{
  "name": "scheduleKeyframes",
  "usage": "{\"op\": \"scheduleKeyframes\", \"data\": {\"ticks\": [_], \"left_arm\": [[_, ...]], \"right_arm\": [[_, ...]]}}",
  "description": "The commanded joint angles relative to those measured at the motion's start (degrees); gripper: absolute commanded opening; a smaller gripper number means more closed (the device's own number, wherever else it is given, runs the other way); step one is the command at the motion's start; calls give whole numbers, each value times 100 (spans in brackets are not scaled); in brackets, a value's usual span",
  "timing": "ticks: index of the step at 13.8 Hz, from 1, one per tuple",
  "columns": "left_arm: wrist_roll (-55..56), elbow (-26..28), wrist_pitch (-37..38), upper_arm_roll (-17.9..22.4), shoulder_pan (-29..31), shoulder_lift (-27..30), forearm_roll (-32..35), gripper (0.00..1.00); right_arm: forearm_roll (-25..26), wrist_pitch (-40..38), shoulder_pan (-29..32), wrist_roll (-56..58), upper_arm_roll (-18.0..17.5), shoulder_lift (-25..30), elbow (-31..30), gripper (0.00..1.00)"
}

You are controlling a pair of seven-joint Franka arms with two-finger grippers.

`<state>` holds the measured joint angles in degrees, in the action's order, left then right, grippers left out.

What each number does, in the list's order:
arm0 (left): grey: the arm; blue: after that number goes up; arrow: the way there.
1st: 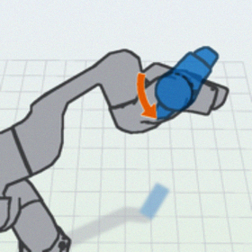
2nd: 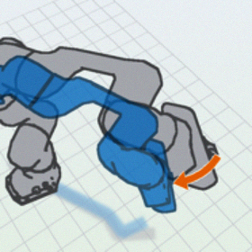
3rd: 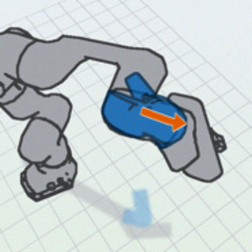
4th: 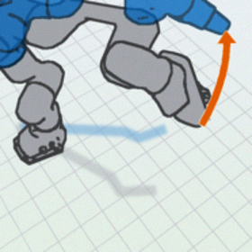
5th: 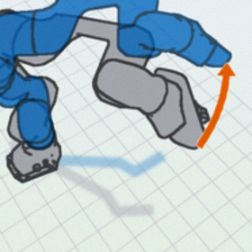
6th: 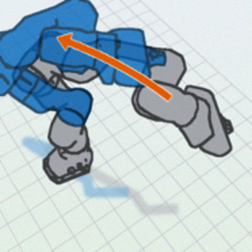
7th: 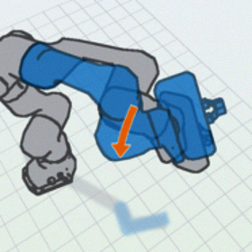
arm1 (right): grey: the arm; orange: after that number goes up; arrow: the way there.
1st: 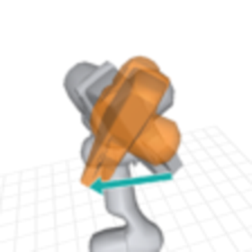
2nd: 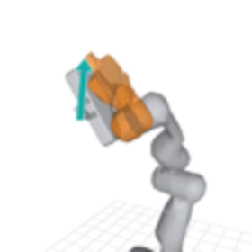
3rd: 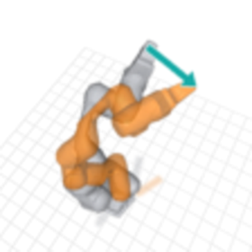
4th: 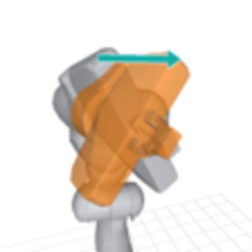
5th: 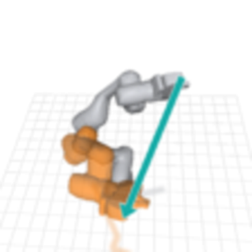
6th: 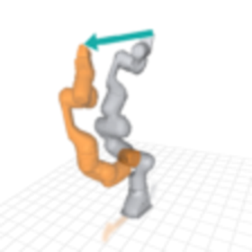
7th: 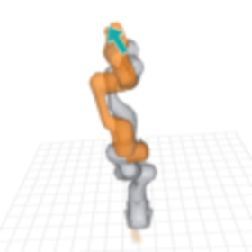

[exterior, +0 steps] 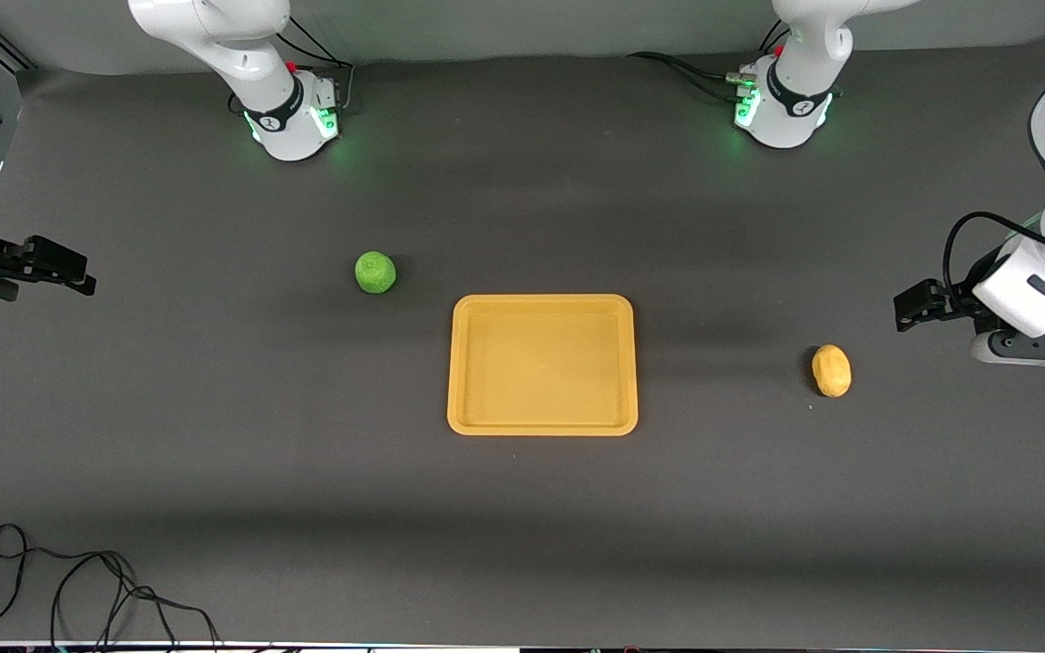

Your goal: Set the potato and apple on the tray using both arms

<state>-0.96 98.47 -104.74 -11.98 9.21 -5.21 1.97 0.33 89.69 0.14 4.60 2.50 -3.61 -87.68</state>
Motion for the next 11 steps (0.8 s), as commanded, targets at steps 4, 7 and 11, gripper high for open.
{"op": "scheduleKeyframes", "data": {"ticks": [4,7,11], "left_arm": [[105,-20,-64,29,-51,-33,32,100],[105,-20,-73,29,-50,-33,32,100],[114,434,-457,38,-33,-24,40,100]], "right_arm": [[-148,-57,-23,-170,22,18,50,100],[-148,-57,-32,-161,22,18,58,100],[-139,-57,-41,-152,5,-26,14,100]]}}
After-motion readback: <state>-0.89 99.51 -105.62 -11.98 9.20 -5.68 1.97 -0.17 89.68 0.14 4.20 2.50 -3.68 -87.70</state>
